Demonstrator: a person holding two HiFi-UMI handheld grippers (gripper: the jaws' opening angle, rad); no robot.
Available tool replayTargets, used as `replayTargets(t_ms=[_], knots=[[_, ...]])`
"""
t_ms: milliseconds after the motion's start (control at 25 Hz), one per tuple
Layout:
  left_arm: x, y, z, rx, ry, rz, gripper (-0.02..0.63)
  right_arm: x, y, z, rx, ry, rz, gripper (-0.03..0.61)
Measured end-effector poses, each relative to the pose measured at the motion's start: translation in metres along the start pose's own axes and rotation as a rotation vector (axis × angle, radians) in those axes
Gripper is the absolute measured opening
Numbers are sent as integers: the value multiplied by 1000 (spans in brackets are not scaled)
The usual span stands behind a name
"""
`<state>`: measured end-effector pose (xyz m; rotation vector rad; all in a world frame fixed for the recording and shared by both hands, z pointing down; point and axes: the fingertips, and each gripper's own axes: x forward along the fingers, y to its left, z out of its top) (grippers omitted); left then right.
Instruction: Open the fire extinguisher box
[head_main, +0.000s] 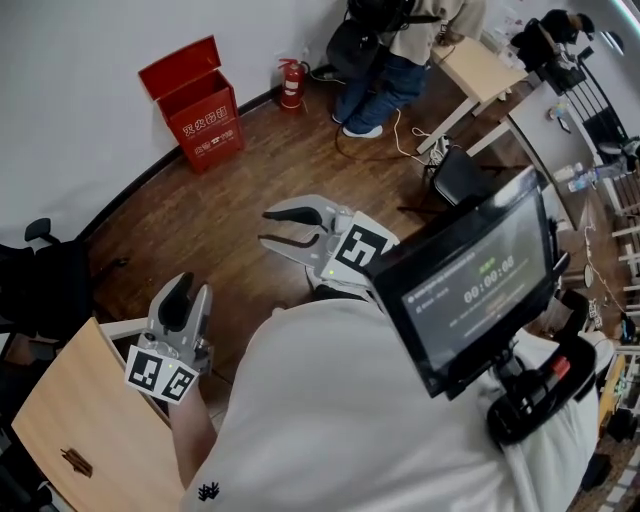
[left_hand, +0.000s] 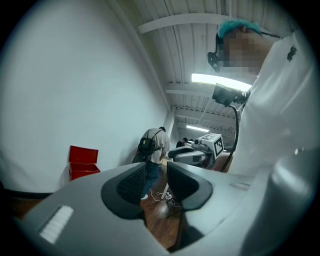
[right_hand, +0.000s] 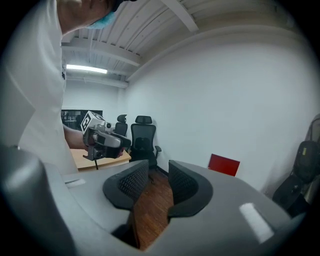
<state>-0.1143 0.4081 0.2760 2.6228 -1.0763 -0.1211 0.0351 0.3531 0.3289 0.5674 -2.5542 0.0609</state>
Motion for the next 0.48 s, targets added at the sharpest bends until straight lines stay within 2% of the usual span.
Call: replayTargets(t_ms=[80,280,480], knots=[[8,-7,-1,11,10,-16,127,-1,7,6,-6,-7,4,127],[35,-25,-11,21,40,-77,127,-16,18,53,-26,-104,38,127],[75,-61,-12,49,63,-139,127,-50,5,36,-36,-103,28,127]])
